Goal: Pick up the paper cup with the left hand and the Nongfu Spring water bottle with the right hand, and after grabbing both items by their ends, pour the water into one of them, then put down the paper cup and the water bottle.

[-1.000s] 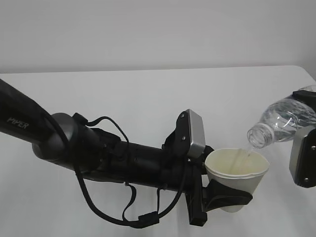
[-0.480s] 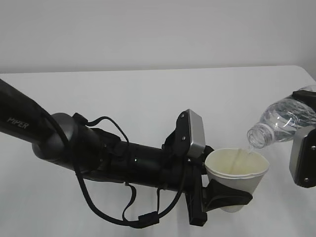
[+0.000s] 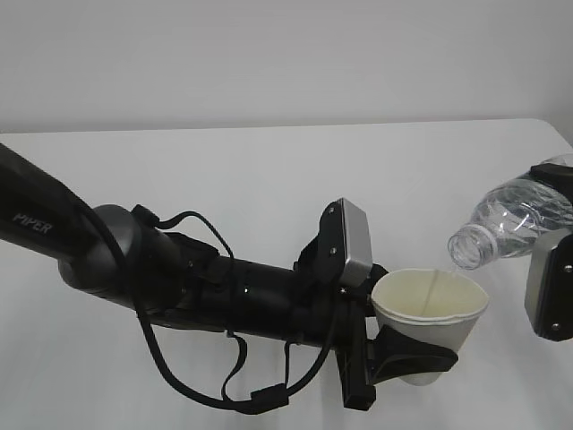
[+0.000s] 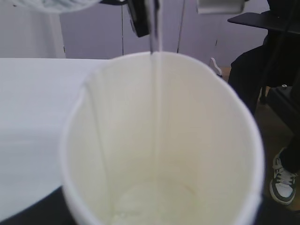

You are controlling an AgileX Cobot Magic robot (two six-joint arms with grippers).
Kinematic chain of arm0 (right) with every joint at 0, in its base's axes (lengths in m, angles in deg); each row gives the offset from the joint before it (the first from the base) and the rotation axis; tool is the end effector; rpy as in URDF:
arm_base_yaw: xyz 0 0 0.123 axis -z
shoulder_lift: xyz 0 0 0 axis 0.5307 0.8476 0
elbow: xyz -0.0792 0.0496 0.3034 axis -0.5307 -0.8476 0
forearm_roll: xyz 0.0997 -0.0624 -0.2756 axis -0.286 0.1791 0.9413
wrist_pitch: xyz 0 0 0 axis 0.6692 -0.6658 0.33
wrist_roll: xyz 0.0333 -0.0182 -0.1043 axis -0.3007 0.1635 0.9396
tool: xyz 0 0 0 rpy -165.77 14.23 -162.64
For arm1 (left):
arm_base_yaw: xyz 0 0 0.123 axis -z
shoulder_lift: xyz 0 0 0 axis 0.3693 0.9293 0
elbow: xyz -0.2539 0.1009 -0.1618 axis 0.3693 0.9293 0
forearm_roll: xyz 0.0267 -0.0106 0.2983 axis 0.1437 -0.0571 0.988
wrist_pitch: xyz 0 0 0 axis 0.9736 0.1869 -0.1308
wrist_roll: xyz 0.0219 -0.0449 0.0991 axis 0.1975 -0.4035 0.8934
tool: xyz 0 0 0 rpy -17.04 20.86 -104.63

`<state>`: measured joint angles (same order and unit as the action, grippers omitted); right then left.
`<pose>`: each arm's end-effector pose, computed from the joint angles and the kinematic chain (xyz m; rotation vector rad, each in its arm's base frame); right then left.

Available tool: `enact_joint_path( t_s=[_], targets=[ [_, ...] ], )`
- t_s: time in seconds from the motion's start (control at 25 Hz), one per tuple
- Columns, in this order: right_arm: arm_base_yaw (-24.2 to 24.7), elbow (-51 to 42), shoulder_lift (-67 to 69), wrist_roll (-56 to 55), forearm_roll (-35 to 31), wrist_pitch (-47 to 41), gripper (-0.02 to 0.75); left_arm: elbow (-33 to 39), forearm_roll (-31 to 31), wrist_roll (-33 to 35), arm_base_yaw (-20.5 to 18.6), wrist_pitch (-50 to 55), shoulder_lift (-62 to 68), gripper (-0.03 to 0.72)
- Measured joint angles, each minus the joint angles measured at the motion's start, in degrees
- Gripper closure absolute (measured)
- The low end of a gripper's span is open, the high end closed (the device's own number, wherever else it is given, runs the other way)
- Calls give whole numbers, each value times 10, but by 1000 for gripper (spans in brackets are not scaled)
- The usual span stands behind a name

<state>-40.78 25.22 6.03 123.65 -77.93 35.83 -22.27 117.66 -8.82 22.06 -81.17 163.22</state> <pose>0.2454 0.0377 0.1859 -1.5090 1.2249 -1.0197 0.2675 -0.3712 0.0836 1.3913 1.3704 -1.1814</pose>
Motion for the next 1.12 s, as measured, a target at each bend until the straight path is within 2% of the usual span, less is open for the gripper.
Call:
enact_joint_path(
  t_s=[1.12],
  targets=[
    [0,0,0,6,0,0,382,0,0,0,0,0,0,301]
  ],
)
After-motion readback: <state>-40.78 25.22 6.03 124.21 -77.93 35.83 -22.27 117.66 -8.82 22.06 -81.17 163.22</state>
